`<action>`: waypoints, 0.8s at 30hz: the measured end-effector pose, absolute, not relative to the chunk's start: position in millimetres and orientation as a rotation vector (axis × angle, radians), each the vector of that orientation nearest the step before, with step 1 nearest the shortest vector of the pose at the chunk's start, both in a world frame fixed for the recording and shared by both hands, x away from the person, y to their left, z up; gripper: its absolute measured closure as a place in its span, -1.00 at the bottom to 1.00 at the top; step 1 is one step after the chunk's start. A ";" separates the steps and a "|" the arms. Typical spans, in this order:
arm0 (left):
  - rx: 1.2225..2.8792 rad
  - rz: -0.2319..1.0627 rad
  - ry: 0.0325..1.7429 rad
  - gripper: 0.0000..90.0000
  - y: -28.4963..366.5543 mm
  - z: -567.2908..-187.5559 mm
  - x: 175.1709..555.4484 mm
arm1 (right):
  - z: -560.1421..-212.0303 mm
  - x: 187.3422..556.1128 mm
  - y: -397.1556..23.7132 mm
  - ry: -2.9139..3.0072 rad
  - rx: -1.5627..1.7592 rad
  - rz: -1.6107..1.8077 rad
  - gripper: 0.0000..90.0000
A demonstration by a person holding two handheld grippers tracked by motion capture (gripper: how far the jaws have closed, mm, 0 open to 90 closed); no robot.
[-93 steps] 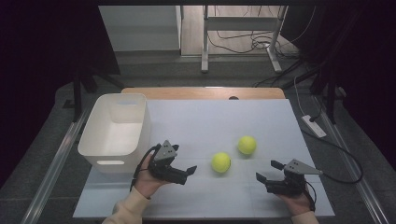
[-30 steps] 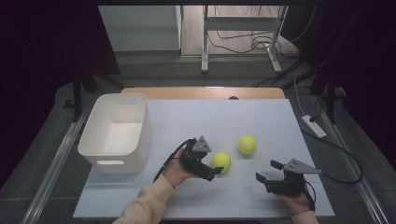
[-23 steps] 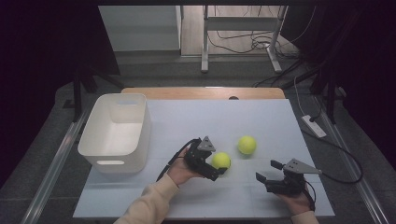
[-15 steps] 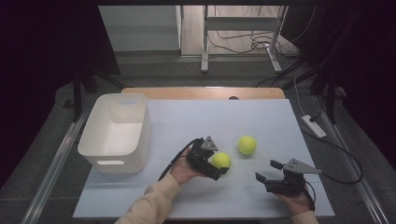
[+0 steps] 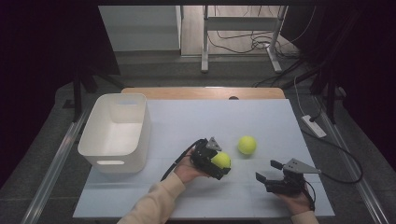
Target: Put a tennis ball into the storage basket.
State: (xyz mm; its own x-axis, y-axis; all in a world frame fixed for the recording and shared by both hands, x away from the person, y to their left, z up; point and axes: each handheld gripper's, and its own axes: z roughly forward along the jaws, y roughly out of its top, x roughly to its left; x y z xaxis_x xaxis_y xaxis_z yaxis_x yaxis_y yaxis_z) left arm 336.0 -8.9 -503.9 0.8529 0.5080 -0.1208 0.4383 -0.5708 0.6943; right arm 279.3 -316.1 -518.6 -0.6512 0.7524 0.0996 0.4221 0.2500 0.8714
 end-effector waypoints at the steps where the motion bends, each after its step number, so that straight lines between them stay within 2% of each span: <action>1: 2.267 0.114 0.682 -0.97 -9.9 -504.7 336.2 | -518.6 279.2 -316.3 2.189 1.082 1.361 -0.66; 7: 2.283 0.108 0.690 -0.95 -14.7 -509.7 338.1 | -518.8 279.2 -316.4 2.188 1.085 1.359 -0.66; 13: 2.301 0.101 0.709 -0.84 -15.7 -513.1 341.6 | -519.0 279.2 -316.7 2.189 1.086 1.357 -0.66; 18: 2.315 0.082 0.691 -0.48 -15.5 -515.1 342.7 | -519.1 279.3 -317.1 2.188 1.088 1.354 -0.66; 24: 2.323 0.104 0.677 -0.42 -16.3 -514.0 340.8 | -519.2 279.3 -317.1 2.188 1.087 1.352 -0.66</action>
State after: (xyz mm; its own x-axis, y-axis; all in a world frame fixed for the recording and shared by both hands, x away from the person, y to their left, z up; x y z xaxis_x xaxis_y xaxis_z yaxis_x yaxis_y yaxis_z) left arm 340.8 -16.3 -514.0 0.8598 0.4982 -0.1120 0.4416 -0.6153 0.6530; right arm 279.3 -317.1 -519.2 -0.6454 0.7576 0.0975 0.4261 0.2511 0.8691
